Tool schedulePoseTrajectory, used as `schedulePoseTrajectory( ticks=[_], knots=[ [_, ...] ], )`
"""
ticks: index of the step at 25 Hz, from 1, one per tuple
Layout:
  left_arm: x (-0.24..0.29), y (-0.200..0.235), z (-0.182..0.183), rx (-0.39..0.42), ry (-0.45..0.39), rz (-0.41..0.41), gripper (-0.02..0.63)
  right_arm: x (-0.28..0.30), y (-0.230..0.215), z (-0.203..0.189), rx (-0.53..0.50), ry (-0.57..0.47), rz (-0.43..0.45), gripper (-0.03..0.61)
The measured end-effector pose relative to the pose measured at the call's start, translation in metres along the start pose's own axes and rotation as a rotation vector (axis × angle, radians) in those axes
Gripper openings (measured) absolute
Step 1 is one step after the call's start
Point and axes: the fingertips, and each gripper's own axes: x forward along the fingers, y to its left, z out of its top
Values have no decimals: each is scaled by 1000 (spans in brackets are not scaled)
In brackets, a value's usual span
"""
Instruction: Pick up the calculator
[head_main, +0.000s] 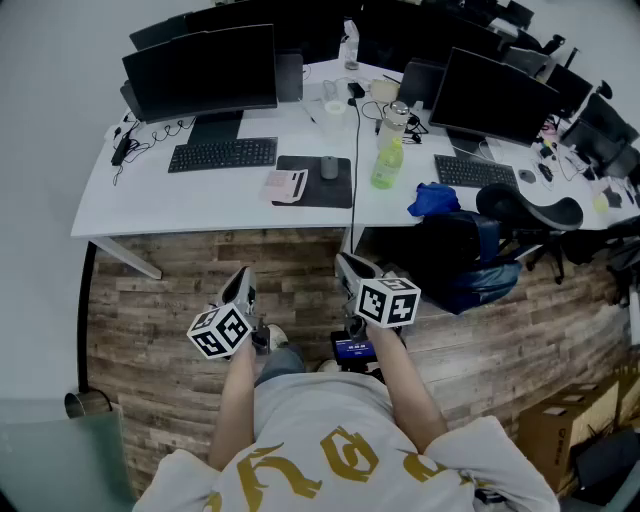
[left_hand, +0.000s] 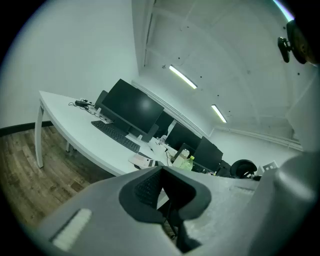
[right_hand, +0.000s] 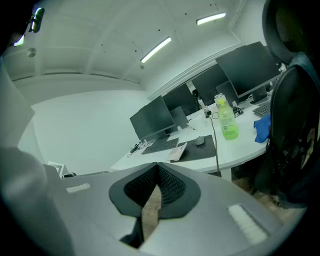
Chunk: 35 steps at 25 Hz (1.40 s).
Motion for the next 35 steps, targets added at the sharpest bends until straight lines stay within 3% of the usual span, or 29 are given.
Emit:
schedulePoseTrajectory(
  ticks=[8, 11, 12, 13, 17, 21, 26, 35],
  knots=[
    [22, -18, -2, -4, -8, -18, 0, -7, -20, 1, -11, 8, -8, 26],
    [30, -23, -2, 6, -7, -26, 0, -7, -20, 16, 68, -61, 80, 26],
    [33, -20, -1, 7, -8, -17, 0, -5, -18, 21, 97, -74, 128, 48],
    [36, -15, -1, 7, -11, -1, 21, -2, -17, 24, 114, -77, 163, 111],
    [56, 8, 2, -3, -12, 52, 69, 20, -33, 34, 90, -70, 144, 107],
    [92, 38, 3, -24, 9, 84, 87, 66, -51, 38, 123, -18, 162, 183],
    [162, 87, 12, -41, 67, 125, 87, 156, -81, 54, 144, 61, 136, 181],
    [251, 143, 1, -24, 258, 162, 87, 275, -127, 58, 211, 234, 60, 192]
  ],
)
